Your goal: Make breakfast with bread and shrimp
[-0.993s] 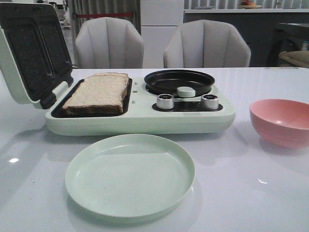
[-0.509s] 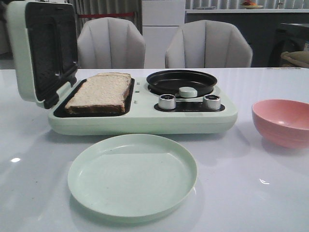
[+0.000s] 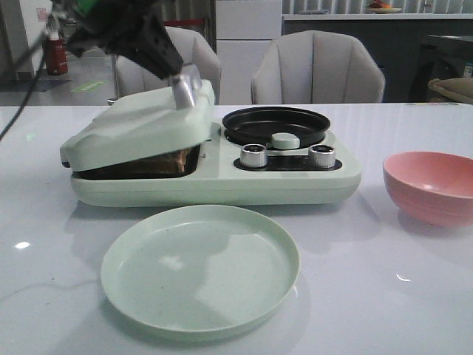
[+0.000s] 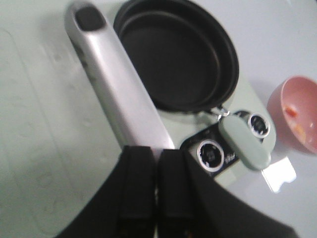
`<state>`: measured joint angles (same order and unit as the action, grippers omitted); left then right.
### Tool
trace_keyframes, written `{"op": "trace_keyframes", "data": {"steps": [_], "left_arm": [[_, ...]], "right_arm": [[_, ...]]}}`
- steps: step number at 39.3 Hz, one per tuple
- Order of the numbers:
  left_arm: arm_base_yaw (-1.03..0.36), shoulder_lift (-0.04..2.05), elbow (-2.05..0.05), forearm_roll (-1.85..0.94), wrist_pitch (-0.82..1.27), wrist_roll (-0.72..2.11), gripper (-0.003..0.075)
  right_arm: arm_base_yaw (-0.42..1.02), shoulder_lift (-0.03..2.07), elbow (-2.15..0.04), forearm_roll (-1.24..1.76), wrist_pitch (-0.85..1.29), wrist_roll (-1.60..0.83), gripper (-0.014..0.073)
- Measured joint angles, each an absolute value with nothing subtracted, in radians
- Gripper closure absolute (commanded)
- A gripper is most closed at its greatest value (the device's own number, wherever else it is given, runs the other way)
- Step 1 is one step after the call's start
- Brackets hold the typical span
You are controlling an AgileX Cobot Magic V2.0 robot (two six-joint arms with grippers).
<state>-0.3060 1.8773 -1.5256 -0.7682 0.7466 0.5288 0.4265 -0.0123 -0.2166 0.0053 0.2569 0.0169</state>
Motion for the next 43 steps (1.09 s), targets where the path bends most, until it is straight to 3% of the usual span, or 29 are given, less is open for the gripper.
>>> {"op": "trace_keyframes", "data": {"steps": [23,34,43], "left_arm": [[-0.325,1.877,-1.537,-0.680,0.765,0.510,0.0603],[-0.334,1.729,-1.523,-0.450,0.765,0.481,0.0603],[-0.334,1.543,-1.523,-0.124,0.791,0.265,0.0603]], "right_arm": [[0.426,-0.012,-0.217,0.005,0.257,0.017,0.0012],[0.426,-0.012,-0.217,0.005,0.257,0.017,0.0012],[0.426,-0.012,-0.217,0.005,0.257,0.017,0.0012]]}}
